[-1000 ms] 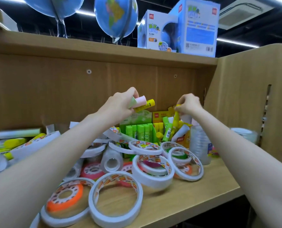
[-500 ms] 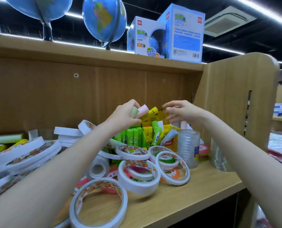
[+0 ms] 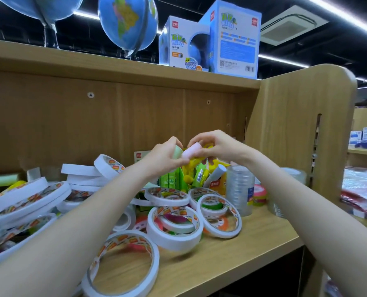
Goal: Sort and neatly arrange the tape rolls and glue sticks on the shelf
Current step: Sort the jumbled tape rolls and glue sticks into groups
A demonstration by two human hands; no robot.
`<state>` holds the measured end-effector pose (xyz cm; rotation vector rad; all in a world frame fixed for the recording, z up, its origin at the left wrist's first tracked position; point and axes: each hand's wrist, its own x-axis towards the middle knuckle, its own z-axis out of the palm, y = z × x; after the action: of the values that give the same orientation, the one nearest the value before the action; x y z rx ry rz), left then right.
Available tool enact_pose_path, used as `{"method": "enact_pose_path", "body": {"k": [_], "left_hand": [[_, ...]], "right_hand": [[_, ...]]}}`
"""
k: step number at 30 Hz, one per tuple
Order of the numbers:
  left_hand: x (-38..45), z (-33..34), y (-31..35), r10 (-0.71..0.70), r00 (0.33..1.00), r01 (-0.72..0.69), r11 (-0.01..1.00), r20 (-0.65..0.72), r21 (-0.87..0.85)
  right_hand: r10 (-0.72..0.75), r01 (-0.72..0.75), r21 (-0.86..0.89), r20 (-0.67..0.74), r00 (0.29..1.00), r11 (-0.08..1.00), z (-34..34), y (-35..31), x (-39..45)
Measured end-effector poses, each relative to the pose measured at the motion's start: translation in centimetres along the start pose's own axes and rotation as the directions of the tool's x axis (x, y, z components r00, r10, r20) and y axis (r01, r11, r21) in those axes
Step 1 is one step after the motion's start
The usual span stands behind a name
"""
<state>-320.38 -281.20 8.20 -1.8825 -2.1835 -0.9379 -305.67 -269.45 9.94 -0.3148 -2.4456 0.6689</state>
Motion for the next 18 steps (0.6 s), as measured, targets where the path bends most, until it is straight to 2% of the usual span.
{"method": "enact_pose_path", "body": {"k": [2, 3, 4, 6, 8, 11, 13, 16, 18], "left_hand": [[0.2, -0.1, -0.2, -0.024, 0.99, 0.026, 0.999, -0.142, 0.019], [0.2, -0.1, -0.4, -0.046, 0.981, 0.045, 0.999, -0.188, -0.013], [0.2, -0.1, -0.6, -0.071, 0.976, 0.067, 0.997, -0.207, -0.027], [0.0, 0.0, -1.0, -0.11, 0.973, 0.117, 0.993, -0.201, 0.023], [-0.1, 0.3, -1.0, -0.158, 0.976, 0.158, 0.987, -0.147, -0.005], [0.2, 0.6, -0.5, -0.201, 0.979, 0.195, 0.961, -0.011, -0.195], [0.5, 0.8, -0.3, -0.158, 0.987, 0.154, 0.96, 0.002, -0.233], [0.6, 1.1, -0.1, -0.024, 0.999, 0.029, 0.976, 0.03, -0.216], [0.6, 1.4, 0.1, 0.052, 0.997, -0.039, 0.98, 0.061, -0.197]], "right_hand": [[0.054, -0.067, -0.047, -0.232, 0.971, 0.997, -1.4, 1.1, 0.0], [0.097, -0.146, -0.112, -0.357, 0.929, 0.983, -2.2, 2.0, 0.0], [0.148, -0.261, -0.191, -0.462, 0.874, 0.946, -2.9, 2.9, 0.0], [0.261, -0.51, -0.302, -0.592, 0.762, 0.805, -3.8, 5.0, -0.1], [0.375, -0.639, -0.314, -0.6, 0.707, 0.702, -3.8, 6.5, -0.4], [0.5, -0.643, -0.329, -0.424, 0.755, 0.692, -3.3, 7.9, -0.5], [0.499, -0.621, -0.358, -0.378, 0.779, 0.698, -3.4, 8.1, -0.6], [0.409, -0.561, -0.247, -0.468, 0.783, 0.791, -3.9, 6.8, -0.4], [0.342, -0.415, -0.113, -0.395, 0.852, 0.903, -3.9, 4.8, -0.5]]}}
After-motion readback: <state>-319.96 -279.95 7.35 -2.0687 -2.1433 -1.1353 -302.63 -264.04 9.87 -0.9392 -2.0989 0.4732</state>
